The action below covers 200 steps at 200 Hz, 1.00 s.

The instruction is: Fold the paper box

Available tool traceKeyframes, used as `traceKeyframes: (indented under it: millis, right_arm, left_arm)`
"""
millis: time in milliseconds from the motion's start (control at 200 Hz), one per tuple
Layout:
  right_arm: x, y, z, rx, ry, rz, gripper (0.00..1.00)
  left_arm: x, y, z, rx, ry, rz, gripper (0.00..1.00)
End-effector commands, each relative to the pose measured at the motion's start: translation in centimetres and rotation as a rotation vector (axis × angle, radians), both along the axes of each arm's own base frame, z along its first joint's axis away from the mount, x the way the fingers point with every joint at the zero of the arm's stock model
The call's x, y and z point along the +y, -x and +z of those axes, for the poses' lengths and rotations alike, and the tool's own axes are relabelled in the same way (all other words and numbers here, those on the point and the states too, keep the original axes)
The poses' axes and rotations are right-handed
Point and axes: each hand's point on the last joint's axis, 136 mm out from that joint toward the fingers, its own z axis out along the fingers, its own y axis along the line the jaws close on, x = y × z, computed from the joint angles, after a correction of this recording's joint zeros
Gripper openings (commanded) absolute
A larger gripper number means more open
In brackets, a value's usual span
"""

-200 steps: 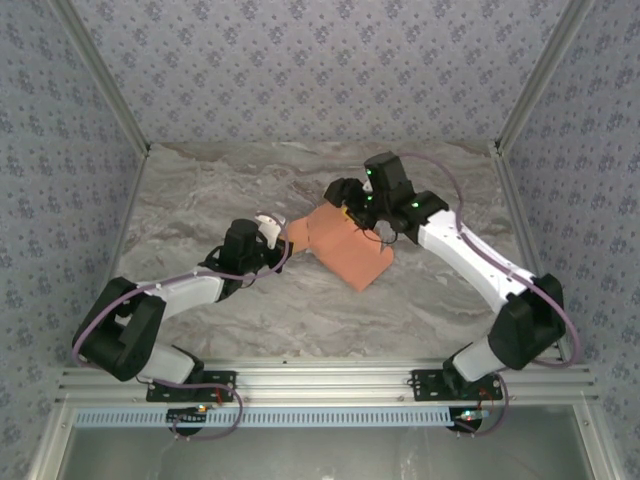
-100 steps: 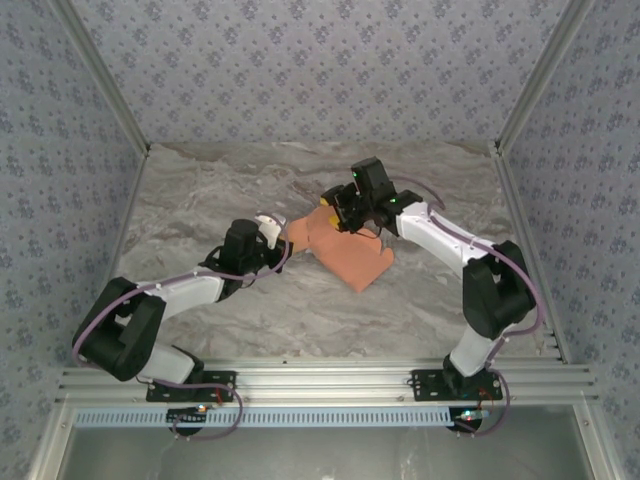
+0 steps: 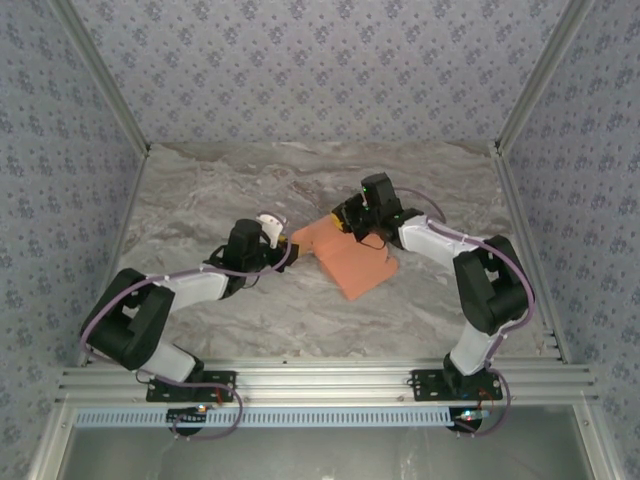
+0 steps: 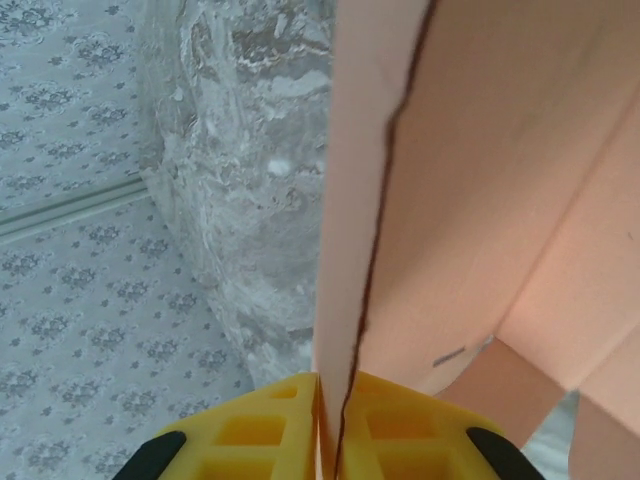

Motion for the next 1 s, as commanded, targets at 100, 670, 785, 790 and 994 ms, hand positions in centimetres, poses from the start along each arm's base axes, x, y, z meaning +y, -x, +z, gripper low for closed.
traceKeyframes:
  millis: [100, 670, 785, 790, 994]
  right_arm:
    - [0.1, -1.0, 1.9, -0.231, -0.075, 0.027, 0.12]
    - [0.6, 0.3, 4.0, -0.388, -0.19, 0.169, 0.11]
    - [0.6, 0.2, 3.5, -0.381, -0.192, 0.166, 0.11]
    - [0.6, 0.2, 3.5, -0.381, -0.192, 0.167, 0.11]
    - [0.6, -0.1, 2.7, -0.366, -0.188, 0.158, 0.1]
  left_arm:
    - [-1.8, -0.3, 2.1, -0.011, 0.09, -0.042, 0.41]
    - [2.0, 1.1, 2.8, 0.009, 0.144, 0.126, 0.61]
    - [1.7, 0.8, 2.3, 0.026, 0.152, 0.114, 0.59]
    - [1.6, 0.8, 2.3, 0.026, 0.153, 0.111, 0.59]
    - [-0.4, 1.5, 3.2, -0.005, 0.198, -0.028, 0.57]
